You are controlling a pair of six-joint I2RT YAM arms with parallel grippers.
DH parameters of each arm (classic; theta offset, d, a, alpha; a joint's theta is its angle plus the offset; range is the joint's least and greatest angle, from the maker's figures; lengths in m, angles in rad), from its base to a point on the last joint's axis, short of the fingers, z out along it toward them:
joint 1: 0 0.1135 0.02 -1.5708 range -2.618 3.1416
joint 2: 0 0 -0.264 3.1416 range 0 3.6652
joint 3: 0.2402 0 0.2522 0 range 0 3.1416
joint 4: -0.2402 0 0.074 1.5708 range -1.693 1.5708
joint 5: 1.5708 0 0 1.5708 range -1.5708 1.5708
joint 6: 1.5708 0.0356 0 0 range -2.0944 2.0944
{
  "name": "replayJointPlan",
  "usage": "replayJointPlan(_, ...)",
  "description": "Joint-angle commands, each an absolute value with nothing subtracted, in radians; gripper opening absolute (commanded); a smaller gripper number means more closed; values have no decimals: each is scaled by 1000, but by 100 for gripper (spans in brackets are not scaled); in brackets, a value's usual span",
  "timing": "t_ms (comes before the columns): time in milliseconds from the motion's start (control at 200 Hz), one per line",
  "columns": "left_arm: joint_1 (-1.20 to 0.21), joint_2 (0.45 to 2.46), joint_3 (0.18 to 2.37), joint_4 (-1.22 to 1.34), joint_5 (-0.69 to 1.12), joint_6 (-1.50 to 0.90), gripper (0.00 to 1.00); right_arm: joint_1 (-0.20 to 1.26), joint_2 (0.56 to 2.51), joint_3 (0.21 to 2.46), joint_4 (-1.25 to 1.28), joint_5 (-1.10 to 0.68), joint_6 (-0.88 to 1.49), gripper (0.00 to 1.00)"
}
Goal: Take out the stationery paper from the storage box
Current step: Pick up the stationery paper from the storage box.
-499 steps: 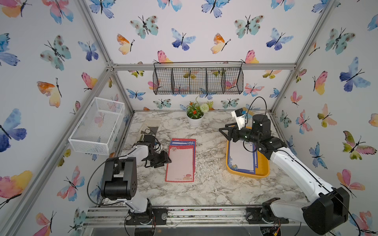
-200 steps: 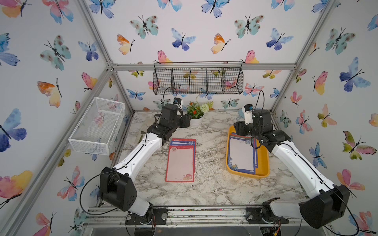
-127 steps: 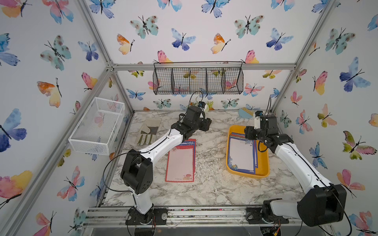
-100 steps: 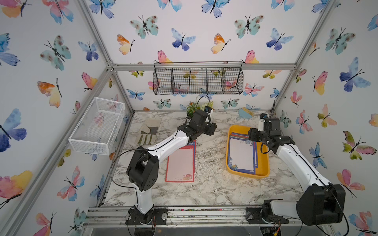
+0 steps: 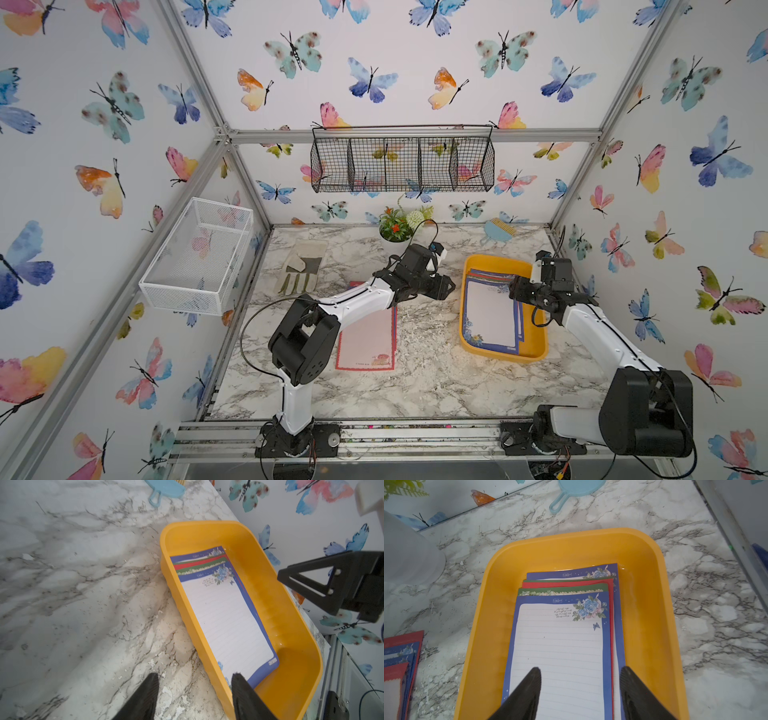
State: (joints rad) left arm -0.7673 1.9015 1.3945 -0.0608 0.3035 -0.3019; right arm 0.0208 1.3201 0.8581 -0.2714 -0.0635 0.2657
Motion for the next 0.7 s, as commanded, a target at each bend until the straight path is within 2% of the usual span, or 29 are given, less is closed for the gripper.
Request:
replayJointPlan(0, -780, 1875, 1364, -42, 372, -295, 58, 18, 1304, 835, -245, -101, 283, 60)
replayJointPlan(200, -781, 1916, 1406, -83, 443, -316, 57, 16, 1297, 771, -215, -87, 285, 56)
replayJointPlan(465, -787, 1959, 1424, -120, 469, -331, 54, 3, 1339, 735, -170, -121, 288, 45)
replayJointPlan(696, -787, 1990, 1432, -137, 474, -356, 54, -10, 1420, 735, -173, -126, 300, 46)
